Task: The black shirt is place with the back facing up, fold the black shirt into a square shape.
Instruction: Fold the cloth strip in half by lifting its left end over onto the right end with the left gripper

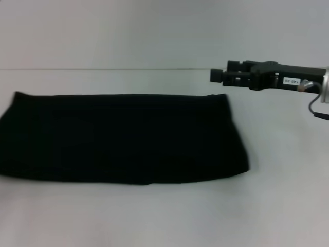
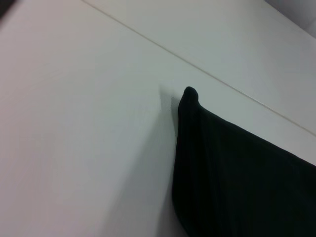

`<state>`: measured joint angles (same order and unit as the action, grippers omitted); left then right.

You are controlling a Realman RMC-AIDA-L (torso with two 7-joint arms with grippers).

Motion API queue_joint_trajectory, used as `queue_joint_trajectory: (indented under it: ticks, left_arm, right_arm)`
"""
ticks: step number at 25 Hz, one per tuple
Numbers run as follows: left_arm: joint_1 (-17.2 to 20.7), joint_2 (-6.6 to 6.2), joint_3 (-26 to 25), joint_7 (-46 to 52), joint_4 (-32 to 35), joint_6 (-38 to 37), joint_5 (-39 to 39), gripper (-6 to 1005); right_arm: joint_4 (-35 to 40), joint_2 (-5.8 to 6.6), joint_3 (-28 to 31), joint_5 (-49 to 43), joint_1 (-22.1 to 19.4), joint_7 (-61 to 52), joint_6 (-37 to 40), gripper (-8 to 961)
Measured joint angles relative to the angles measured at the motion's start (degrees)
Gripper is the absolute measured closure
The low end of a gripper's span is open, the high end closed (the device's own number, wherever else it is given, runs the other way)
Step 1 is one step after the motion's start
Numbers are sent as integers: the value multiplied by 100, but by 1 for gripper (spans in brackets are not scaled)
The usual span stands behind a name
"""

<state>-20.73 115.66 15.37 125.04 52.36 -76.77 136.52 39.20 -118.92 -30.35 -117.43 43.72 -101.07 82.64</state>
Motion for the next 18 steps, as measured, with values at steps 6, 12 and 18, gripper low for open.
queue_joint_trajectory:
  ticks: [6,12,18]
  left_arm:
    - [85,-108,-543,-221,178,-204,362,964]
    - [-49,-129,-499,-259,173,-222,447,967]
    - [-535,-255,-470,-22,114,-1153,362,967]
  right_arm:
    - [-141,-39,0,55,64,106,-137,35]
    - [-143,-19,17,55,-1,105,-106,39]
    - [-121,29,36,55,-125,116,-108,44]
